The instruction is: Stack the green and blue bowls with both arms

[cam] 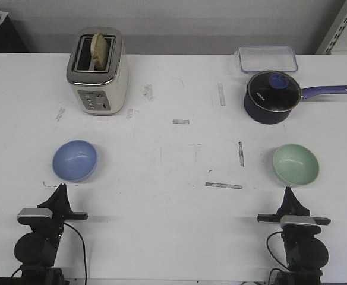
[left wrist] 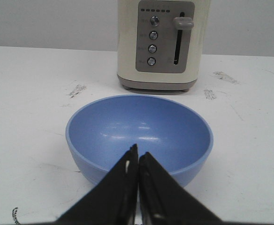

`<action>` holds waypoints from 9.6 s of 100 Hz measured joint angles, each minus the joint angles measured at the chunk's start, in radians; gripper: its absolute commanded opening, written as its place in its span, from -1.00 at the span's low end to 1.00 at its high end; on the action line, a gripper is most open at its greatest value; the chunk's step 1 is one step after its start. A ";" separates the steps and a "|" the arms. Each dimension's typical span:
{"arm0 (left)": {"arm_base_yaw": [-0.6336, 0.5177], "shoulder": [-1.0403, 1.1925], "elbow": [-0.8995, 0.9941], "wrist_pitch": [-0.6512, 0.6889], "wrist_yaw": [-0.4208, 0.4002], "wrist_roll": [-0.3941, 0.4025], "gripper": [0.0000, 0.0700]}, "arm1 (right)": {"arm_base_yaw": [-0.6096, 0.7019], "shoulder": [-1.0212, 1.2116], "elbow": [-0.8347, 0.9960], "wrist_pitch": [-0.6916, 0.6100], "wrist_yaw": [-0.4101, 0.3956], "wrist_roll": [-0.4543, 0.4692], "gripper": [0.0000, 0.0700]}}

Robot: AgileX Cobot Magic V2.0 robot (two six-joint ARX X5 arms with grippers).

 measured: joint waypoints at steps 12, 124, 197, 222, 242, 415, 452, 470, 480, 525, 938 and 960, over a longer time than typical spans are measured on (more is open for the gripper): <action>0.000 0.000 0.000 0.002 0.000 0.000 -1.00 | 0.000 0.000 0.000 0.000 0.000 0.000 -1.00; 0.000 0.000 0.000 0.003 0.000 -0.005 -1.00 | 0.000 0.000 0.005 0.181 0.000 0.023 -1.00; 0.000 0.000 0.000 0.003 0.000 -0.005 -1.00 | -0.027 0.776 1.013 -0.439 0.077 -0.004 0.26; 0.000 0.000 0.000 0.003 0.000 -0.005 -1.00 | -0.202 1.028 1.049 -0.576 -0.066 -0.013 0.45; 0.000 0.000 0.000 0.003 0.000 -0.005 -1.00 | -0.344 1.198 1.049 -0.633 -0.157 -0.063 0.43; 0.000 0.000 0.000 0.003 0.000 -0.005 -1.00 | 0.322 1.378 1.286 -0.655 -0.395 0.082 -1.00; 0.000 0.000 0.000 0.003 0.000 -0.005 -1.00 | 0.565 1.608 1.235 -0.635 -0.342 0.082 -1.00; 0.000 0.000 0.000 0.003 0.000 -0.005 -1.00 | 0.590 1.672 1.235 -0.601 -0.340 0.077 -1.00; 0.000 0.000 0.000 0.003 0.000 -0.005 -1.00 | 0.595 1.679 1.235 -0.599 -0.338 0.077 -1.00; 0.000 0.000 0.000 0.003 0.000 -0.005 -1.00 | 0.595 1.679 1.238 -0.592 -0.342 0.077 0.11; -0.086 1.278 1.287 -0.800 0.260 -0.176 -1.00 | 0.248 0.520 0.520 -0.397 -0.056 0.021 -0.99; -0.392 1.292 1.287 -0.779 0.261 -0.226 -1.00 | 0.248 0.520 0.520 -0.397 -0.056 0.021 -0.99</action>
